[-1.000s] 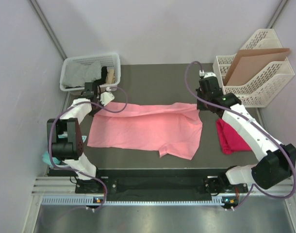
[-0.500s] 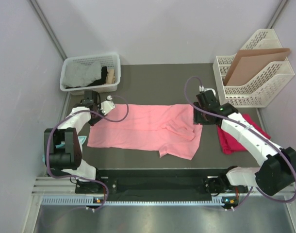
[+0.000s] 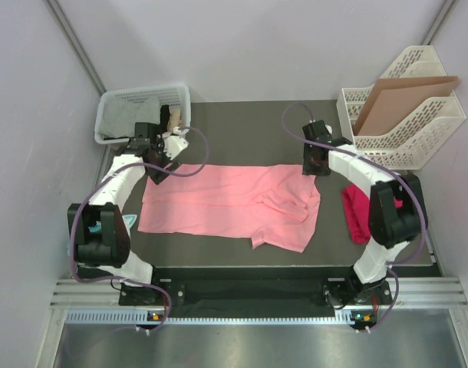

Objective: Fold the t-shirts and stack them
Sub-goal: Fold the tshirt

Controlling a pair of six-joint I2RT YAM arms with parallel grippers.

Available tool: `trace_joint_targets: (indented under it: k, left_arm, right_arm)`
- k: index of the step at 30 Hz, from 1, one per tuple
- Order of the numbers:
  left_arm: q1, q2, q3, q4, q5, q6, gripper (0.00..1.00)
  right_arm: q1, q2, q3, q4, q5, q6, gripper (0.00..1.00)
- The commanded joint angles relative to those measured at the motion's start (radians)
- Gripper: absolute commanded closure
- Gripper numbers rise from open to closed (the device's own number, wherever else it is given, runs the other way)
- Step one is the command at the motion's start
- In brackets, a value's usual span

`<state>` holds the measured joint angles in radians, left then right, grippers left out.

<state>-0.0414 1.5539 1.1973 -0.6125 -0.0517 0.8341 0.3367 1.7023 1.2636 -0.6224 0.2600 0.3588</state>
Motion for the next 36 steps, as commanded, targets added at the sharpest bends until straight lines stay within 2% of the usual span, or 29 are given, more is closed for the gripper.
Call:
trace_joint_targets:
  k: [1, 9, 15, 24, 26, 27, 28, 36]
  left_arm:
    - [-0.061, 0.006, 0.009, -0.03, 0.036, -0.059, 0.19]
    - [-0.086, 0.135, 0.002, 0.063, 0.007, -0.113, 0.22]
    - [-0.084, 0.23, 0.054, 0.114, -0.014, -0.144, 0.23]
    - [-0.084, 0.276, 0.045, 0.155, -0.048, -0.135, 0.25]
    - [-0.084, 0.279, 0.036, 0.171, -0.062, -0.128, 0.26]
    - [-0.083, 0.281, 0.03, 0.174, -0.063, -0.127, 0.26]
    - [-0.083, 0.282, 0.027, 0.178, -0.068, -0.124, 0.26]
    - [-0.054, 0.279, -0.031, 0.203, -0.077, -0.101, 0.28]
  right_arm:
    - [-0.031, 0.066, 0.091, 0.027, 0.012, -0.006, 0.61]
    - [-0.056, 0.125, 0.074, 0.067, -0.011, 0.005, 0.63]
    - [-0.073, 0.212, 0.091, 0.084, -0.048, 0.014, 0.68]
    - [-0.084, 0.249, 0.088, 0.095, -0.042, 0.016, 0.7]
    - [-0.088, 0.252, 0.086, 0.098, -0.045, 0.017, 0.8]
    - [-0.09, 0.255, 0.088, 0.098, -0.047, 0.017, 0.88]
    - [-0.088, 0.26, 0.089, 0.099, -0.044, 0.019, 1.0]
    - [-0.159, 0.258, 0.144, 0.069, 0.002, 0.006, 1.0]
